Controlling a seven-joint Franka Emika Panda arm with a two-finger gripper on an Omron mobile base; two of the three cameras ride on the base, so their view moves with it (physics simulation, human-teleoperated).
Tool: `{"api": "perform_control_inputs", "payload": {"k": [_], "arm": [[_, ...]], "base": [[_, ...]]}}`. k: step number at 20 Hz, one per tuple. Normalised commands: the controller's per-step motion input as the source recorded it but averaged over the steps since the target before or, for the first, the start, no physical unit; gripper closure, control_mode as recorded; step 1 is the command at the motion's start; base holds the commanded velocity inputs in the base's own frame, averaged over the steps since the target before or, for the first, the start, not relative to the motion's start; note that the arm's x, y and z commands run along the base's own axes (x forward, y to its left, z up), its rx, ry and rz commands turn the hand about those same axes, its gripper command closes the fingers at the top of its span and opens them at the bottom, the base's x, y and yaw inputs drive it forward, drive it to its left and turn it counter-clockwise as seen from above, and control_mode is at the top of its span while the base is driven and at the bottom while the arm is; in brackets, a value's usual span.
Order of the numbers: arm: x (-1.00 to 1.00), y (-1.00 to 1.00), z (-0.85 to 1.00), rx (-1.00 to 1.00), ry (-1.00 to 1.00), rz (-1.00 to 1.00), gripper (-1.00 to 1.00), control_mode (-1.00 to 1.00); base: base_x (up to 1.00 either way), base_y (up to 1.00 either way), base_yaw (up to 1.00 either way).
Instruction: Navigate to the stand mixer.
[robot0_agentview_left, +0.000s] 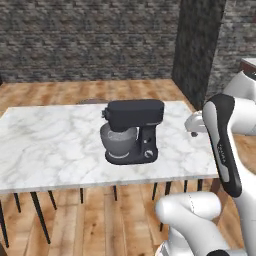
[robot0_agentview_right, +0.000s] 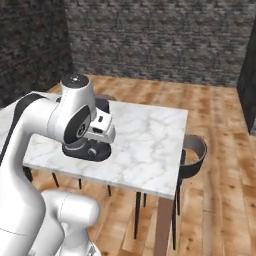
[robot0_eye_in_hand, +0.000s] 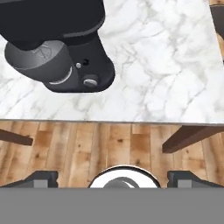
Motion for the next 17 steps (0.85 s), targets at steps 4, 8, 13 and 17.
{"api": "perform_control_inputs", "payload": {"k": [4, 8, 13, 17], "arm": [[0.0, 0.0, 0.0, 0.0, 0.0, 0.0, -1.0, 1.0], [0.0, 0.0, 0.0, 0.0, 0.0, 0.0, -1.0, 1.0], [0.0, 0.0, 0.0, 0.0, 0.0, 0.0, -1.0, 1.0], [0.0, 0.0, 0.0, 0.0, 0.0, 0.0, -1.0, 1.0]], "base": [[0.0, 0.7, -0.27], [0.0, 0.17, -0.07], [0.01, 0.09, 0.0], [0.61, 0.74, 0.0]]}}
